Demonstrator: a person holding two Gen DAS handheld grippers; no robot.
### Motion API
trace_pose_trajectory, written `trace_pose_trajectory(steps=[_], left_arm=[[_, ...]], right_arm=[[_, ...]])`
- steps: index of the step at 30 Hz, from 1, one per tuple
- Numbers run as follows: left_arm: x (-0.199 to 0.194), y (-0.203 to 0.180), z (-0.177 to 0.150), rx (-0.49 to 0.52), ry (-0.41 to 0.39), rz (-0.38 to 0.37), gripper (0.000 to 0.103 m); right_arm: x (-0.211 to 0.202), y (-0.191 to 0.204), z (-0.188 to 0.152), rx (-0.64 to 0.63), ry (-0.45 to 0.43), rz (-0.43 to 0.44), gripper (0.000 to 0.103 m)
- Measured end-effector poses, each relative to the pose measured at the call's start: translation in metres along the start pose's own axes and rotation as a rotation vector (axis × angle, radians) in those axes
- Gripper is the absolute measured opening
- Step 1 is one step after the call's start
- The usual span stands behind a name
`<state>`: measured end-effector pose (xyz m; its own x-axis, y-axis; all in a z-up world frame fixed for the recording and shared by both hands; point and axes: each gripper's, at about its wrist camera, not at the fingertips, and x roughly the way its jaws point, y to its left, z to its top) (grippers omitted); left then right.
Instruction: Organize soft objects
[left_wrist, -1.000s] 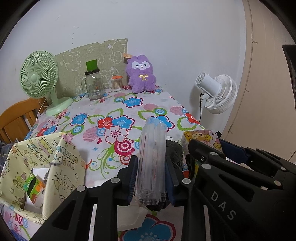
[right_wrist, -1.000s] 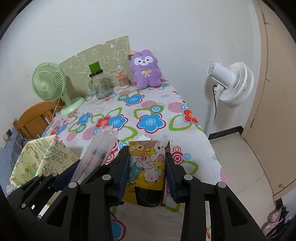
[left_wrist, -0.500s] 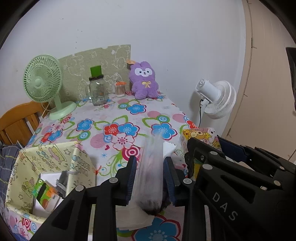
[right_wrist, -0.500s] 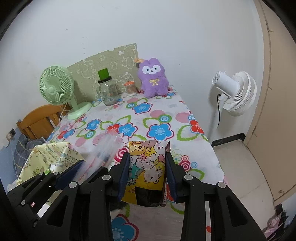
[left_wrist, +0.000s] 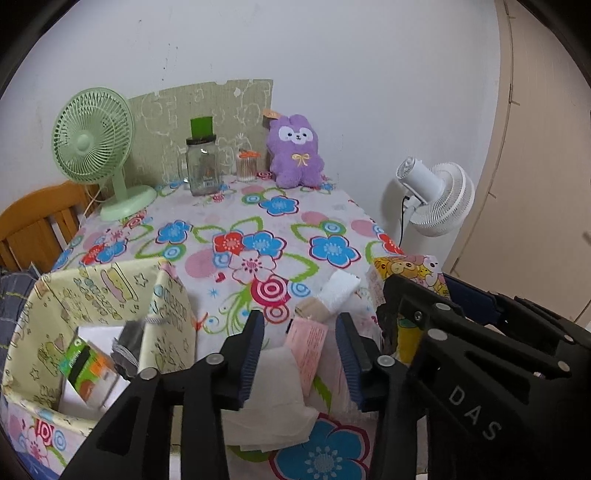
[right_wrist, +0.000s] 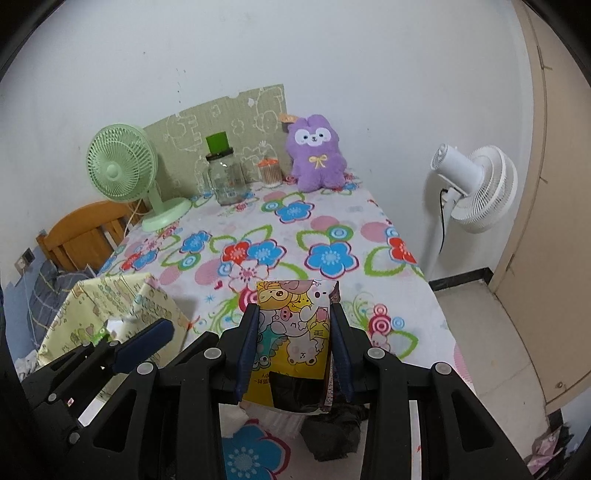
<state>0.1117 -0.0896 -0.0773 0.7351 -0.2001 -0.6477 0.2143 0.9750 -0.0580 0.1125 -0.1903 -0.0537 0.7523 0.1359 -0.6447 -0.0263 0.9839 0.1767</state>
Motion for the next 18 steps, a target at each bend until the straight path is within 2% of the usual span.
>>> trace_pose_trajectory(steps=[2,5,18], left_arm=[[0.005,-0.001,-0.003,-0.002,0.009,-0.005,0.055],[0.009,-0.003,-0.008,-0.002,0.018,-0.012,0.058],[0.033,-0.028,-0.019,0.012,0.073,-0.063,0.061]], right_arm=[[0.003,-0.003,-0.003,0.005,0.008,-0.001,0.04],[0.006,-0.007,-0.008,0.008,0.02,-0.009,0.04],[0.021,-0.038,-0.023,0.045,0.064,-0.058,0.04]])
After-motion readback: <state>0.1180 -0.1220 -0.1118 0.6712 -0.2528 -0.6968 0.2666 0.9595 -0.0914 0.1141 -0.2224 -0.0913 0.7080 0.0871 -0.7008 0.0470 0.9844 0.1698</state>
